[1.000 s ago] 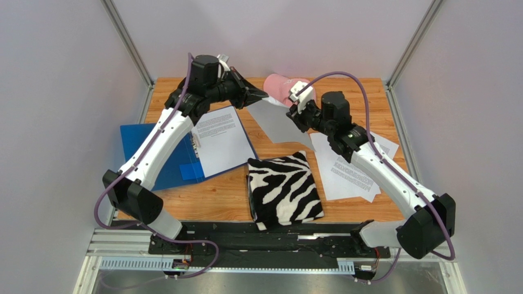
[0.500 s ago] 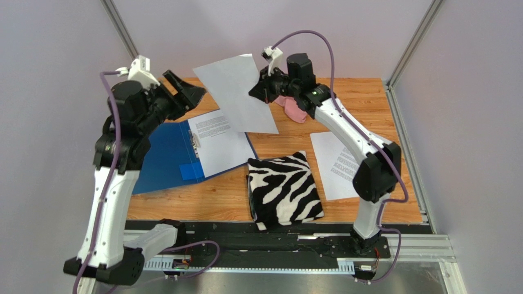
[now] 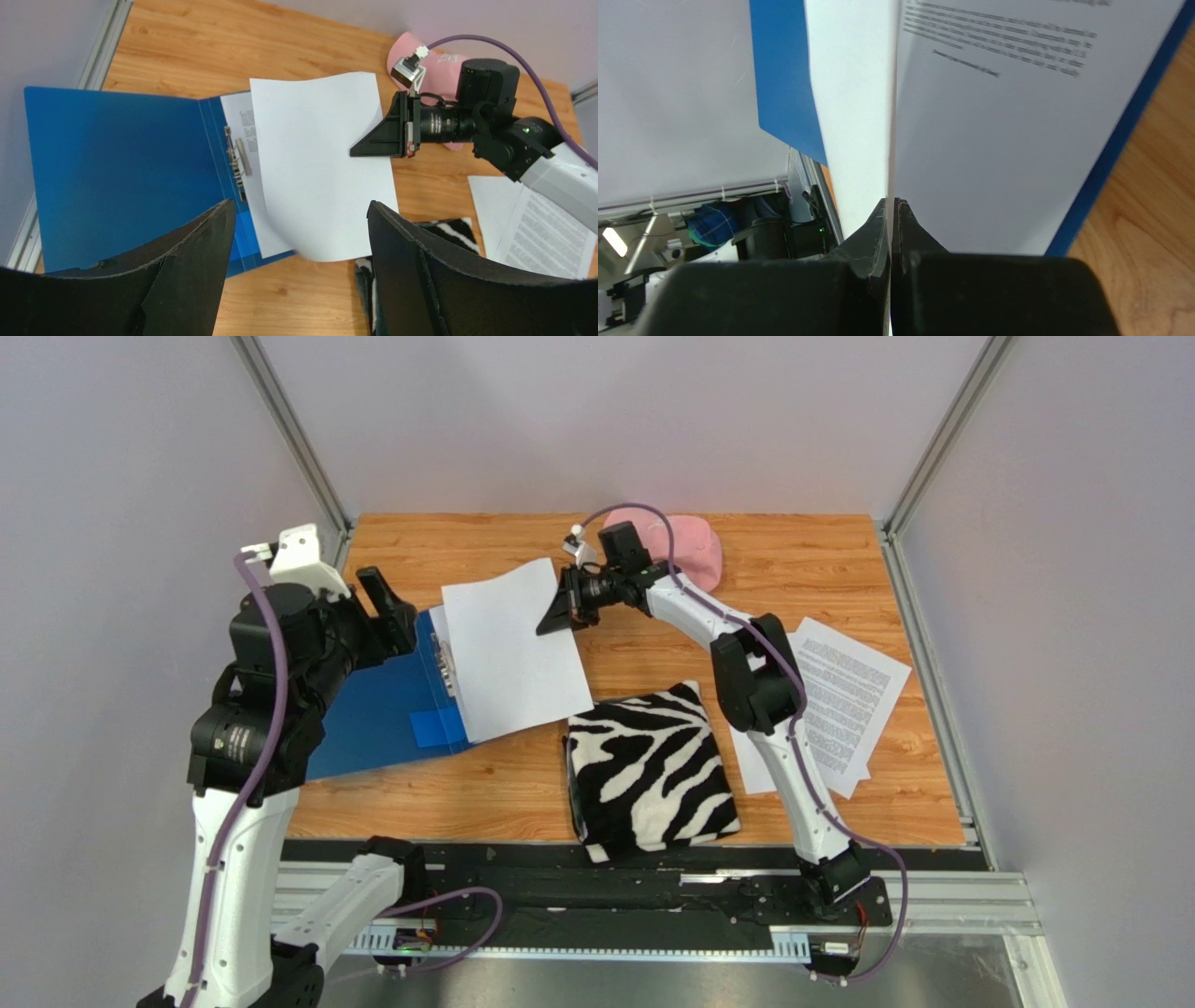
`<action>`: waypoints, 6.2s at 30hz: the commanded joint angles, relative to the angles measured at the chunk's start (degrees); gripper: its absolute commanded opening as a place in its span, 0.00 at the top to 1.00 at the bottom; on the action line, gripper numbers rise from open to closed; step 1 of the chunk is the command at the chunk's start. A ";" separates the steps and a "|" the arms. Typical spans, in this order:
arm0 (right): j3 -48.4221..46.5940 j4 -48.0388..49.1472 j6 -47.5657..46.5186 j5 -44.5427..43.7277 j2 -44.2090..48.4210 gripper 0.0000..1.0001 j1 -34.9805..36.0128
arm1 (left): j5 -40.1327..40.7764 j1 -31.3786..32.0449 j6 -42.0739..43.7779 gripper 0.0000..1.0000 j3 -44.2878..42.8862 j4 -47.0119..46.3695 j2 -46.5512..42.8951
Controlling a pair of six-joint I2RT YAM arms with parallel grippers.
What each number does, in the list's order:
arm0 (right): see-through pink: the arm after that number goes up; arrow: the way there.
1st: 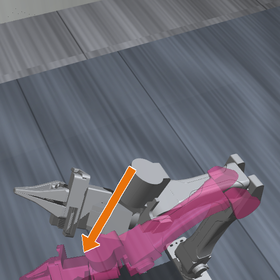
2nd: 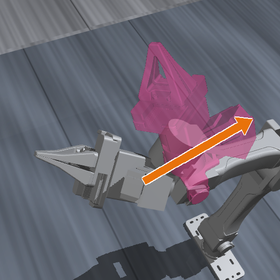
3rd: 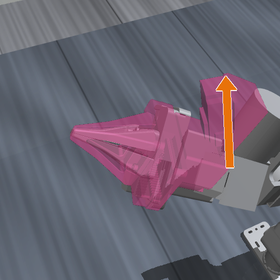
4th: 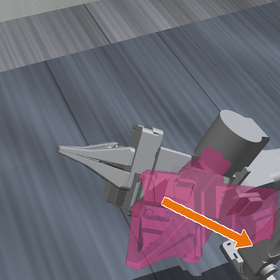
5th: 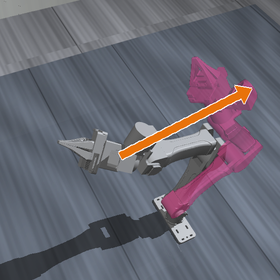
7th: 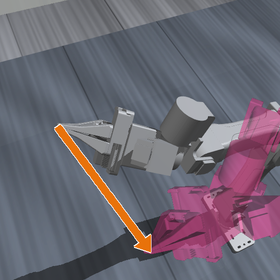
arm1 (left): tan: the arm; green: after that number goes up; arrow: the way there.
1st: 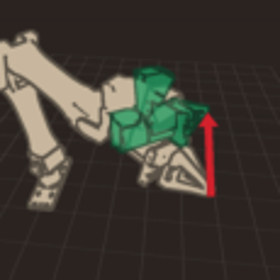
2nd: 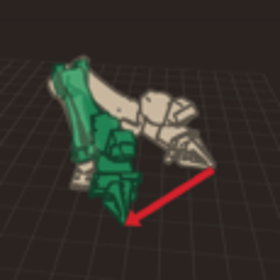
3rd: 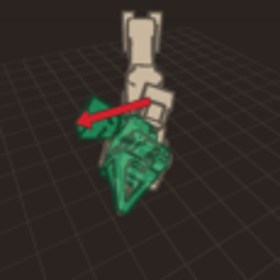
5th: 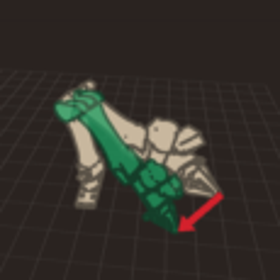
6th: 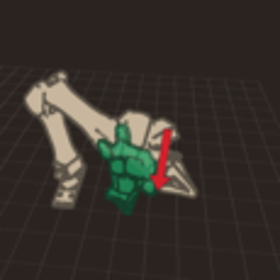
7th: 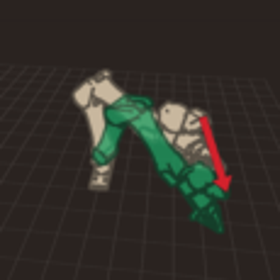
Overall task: Put the files into the folder
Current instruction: Place the file in the spring clip on the folder.
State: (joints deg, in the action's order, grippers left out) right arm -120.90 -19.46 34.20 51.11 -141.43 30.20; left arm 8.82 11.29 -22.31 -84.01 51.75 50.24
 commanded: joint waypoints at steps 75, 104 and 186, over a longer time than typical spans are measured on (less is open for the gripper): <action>-20.08 0.32 -5.53 -6.62 -15.30 0.49 2.24 | -8.47 0.05 0.07 0.26 10.97 -5.78 2.58; -3.38 -2.95 -9.76 -14.20 -0.34 0.86 1.88 | -9.79 0.05 0.33 0.26 11.94 -5.96 0.91; -21.48 -6.55 -15.21 6.63 -16.07 1.00 -0.67 | -10.67 0.05 0.51 0.26 12.46 -5.69 0.65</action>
State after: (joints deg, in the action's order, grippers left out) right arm -139.46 -27.57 18.22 55.99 -156.51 29.54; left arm -1.45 11.29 -22.17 -71.55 47.35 51.53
